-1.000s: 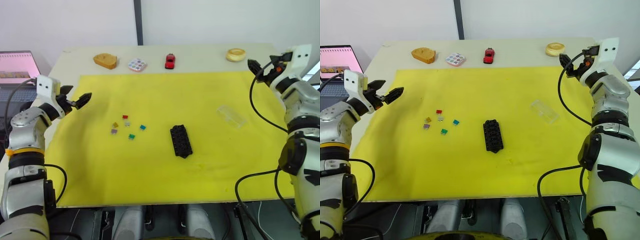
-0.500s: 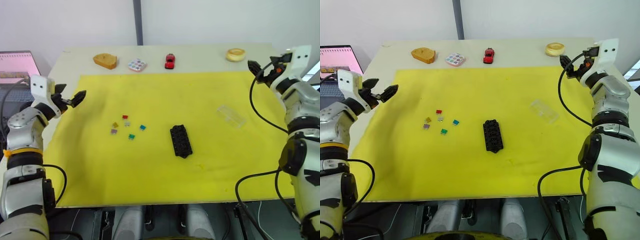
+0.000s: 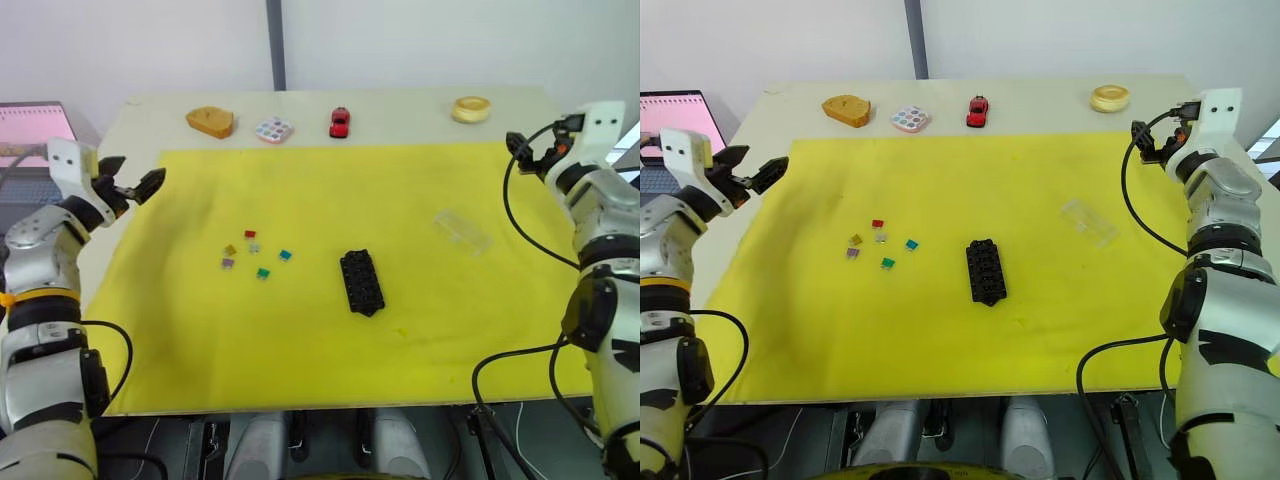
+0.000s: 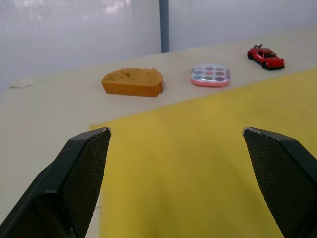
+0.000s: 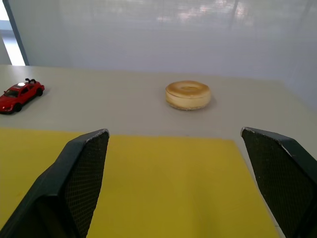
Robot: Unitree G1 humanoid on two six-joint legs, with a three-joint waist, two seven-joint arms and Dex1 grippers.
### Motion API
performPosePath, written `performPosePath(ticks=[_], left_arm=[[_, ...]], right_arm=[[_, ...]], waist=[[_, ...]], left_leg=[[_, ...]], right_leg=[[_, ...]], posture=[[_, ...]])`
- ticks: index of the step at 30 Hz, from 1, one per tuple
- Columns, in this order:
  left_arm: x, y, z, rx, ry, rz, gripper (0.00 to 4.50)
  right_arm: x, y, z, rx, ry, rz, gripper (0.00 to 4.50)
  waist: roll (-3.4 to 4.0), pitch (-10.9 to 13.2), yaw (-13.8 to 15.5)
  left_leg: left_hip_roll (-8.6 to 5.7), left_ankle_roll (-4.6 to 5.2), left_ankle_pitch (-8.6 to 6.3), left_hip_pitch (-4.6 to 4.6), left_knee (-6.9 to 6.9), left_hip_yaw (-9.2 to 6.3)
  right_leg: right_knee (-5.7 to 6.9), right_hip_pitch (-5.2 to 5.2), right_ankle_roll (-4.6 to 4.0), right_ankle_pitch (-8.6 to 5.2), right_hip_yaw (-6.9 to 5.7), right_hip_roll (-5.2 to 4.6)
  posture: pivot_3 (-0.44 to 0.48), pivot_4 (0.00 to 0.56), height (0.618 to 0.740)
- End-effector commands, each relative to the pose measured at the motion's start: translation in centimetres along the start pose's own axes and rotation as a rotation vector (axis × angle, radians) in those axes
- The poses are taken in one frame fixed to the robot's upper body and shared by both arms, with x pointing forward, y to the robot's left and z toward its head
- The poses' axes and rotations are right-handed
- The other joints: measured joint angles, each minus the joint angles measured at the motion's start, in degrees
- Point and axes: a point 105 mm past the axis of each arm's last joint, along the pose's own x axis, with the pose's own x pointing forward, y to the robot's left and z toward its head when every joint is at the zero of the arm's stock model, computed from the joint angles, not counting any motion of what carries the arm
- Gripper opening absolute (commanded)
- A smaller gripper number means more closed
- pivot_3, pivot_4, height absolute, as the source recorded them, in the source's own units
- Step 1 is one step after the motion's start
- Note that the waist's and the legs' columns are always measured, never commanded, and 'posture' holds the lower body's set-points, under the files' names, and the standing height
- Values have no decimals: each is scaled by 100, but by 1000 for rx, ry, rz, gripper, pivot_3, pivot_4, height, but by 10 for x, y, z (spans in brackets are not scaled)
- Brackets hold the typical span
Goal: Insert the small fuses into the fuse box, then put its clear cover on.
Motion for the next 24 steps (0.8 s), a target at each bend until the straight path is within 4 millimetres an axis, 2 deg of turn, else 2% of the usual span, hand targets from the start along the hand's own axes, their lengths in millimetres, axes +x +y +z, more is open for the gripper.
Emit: performPosePath(ticks=[1, 5, 8, 11, 13, 16, 18, 21, 24], left_arm=[[-10, 2, 20, 6, -41, -29, 4469], [-37, -1, 30, 14, -16, -99, 4469], [-57, -6, 36, 6, 18, -133, 4469], [-74, -20, 30, -48, 83, -200, 4469], [-81, -30, 27, -84, 113, -248, 4469], [-90, -76, 3, -207, 236, -463, 4469], [-86, -98, -13, -237, 296, -551, 4469], [-76, -108, -25, -222, 322, -585, 4469], [-73, -115, -34, -220, 348, -625, 4469]], right_arm=[[-3, -10, 27, -23, -66, -9, 4500], [-13, -11, 54, -109, -156, 82, 4500], [-18, -1, 65, -132, -167, 202, 4500], [-25, 36, 66, -149, -139, 452, 4500], [-32, 54, 65, -148, -122, 548, 4500], [-61, 122, 53, -161, -39, 886, 4500], [-81, 162, 48, -181, -21, 1049, 4500], [-109, 209, 53, -173, -44, 1219, 4500], [-132, 235, 50, -234, -20, 1317, 4500]], waist=[[0, 0, -1], [2, 1, -38], [3, 2, -63], [2, 0, -107], [3, 0, -106], [3, 0, -101], [4, 0, -92], [4, 0, -49], [-3, -3, 60]], left_leg=[[0, 0, 0, 1, 0, 0], [1, -1, -1, 0, 0, 0], [4, 0, -2, -5, -3, -1], [8, -13, -11, -3, -2, -7], [8, -13, -14, 5, -2, -11], [8, -13, -16, 1, -2, -15], [8, -15, -18, -1, -1, -15], [8, -21, -15, -2, 6, -16], [8, -21, -19, -6, 7, -15]], right_leg=[[0, 1, 0, 0, 0, -1], [0, -2, 0, 0, 2, -5], [-3, -9, 0, -1, 3, -6], [-6, -4, 0, -1, 8, -8], [-5, 4, 0, -1, 9, -12], [-2, -1, -1, -1, 12, -16], [1, -7, -2, -2, 14, -16], [19, -16, -2, -2, 16, -17], [21, -46, -3, -2, 17, -17]], posture=[[0, 150, 740], [0, 150, 740], [0, 150, 740], [0, 150, 740], [0, 150, 740], [0, 150, 740], [0, 150, 740], [0, 150, 740], [0, 150, 740]])
